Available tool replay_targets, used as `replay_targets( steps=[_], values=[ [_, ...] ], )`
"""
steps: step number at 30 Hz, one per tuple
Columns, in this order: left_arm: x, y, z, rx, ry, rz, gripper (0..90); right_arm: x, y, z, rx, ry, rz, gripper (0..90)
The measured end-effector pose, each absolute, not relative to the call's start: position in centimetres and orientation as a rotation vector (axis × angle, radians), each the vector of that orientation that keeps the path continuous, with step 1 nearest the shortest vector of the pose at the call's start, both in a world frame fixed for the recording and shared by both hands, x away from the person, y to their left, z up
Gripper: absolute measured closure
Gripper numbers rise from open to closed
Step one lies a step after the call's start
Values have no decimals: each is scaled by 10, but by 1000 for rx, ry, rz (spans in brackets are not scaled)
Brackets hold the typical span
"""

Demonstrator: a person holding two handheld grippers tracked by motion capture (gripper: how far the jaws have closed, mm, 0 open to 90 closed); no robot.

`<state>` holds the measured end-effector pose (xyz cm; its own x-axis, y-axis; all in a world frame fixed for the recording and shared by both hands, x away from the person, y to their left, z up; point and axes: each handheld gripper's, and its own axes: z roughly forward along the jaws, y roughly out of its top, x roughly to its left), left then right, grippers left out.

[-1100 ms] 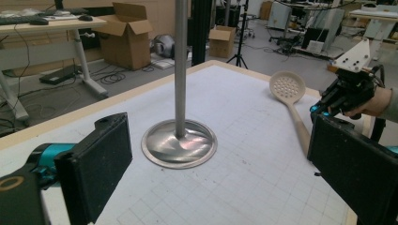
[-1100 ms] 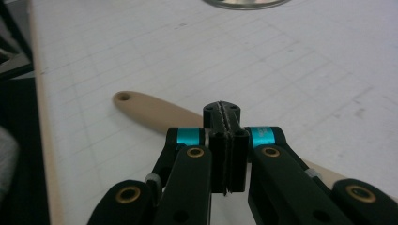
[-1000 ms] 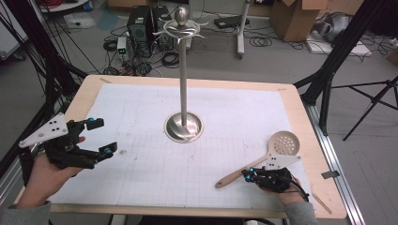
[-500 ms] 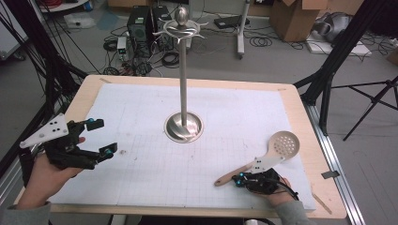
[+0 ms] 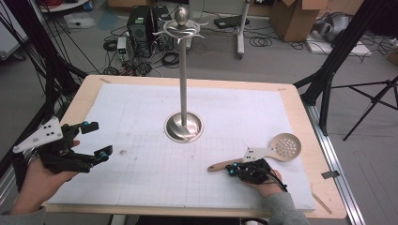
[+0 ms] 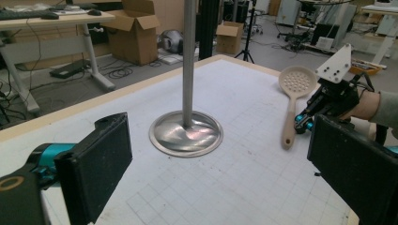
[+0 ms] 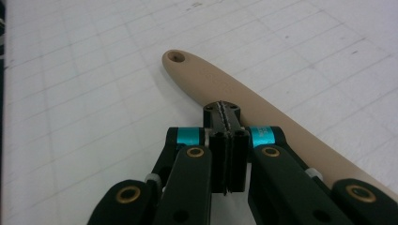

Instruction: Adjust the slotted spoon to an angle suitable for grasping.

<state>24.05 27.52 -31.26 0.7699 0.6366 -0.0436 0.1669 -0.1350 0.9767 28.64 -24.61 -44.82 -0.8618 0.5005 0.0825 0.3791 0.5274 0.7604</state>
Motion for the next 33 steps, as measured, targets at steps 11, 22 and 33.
replay_targets(
  steps=[11,22,33],
  values=[
    [233,285,-313,1680,656,475,77,307,-233,-448,816,2547,1197,900],
    [230,287,-316,1689,671,475,77,321,-225,-449,860,2497,1158,900],
    [237,286,-321,1696,677,456,77,310,-274,-419,1061,2264,1198,900]
  ],
)
